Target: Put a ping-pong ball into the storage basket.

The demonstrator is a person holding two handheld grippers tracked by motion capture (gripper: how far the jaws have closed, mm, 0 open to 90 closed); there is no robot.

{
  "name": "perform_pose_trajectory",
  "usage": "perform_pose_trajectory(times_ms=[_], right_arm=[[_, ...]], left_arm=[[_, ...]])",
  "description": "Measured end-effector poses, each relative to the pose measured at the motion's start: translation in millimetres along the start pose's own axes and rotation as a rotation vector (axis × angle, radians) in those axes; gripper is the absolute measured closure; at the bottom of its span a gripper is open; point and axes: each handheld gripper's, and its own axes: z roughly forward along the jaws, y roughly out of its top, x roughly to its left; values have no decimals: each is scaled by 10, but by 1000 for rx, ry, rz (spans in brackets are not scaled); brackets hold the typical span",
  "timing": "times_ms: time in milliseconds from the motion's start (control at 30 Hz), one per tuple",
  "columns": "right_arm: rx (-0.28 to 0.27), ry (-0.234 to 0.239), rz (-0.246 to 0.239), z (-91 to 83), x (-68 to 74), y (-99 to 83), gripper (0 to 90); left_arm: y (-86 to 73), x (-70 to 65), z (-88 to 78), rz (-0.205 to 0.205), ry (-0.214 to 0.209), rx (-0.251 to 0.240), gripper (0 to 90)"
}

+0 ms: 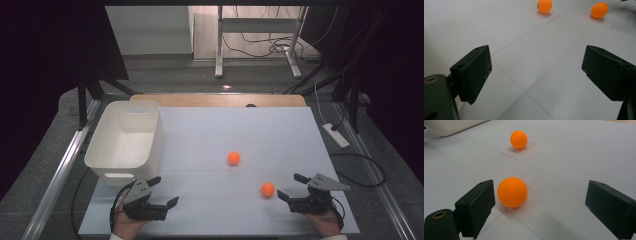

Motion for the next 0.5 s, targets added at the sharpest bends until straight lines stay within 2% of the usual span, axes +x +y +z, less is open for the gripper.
perform_pose_trajectory(times_ms=[367, 500], right_arm=[[0, 4, 8, 9, -31, -8, 91], [0, 6, 10, 6, -25, -7, 91]], left_arm=[[57, -4, 62, 1, -8, 4, 102], [71, -4, 83, -16, -14, 3, 102]])
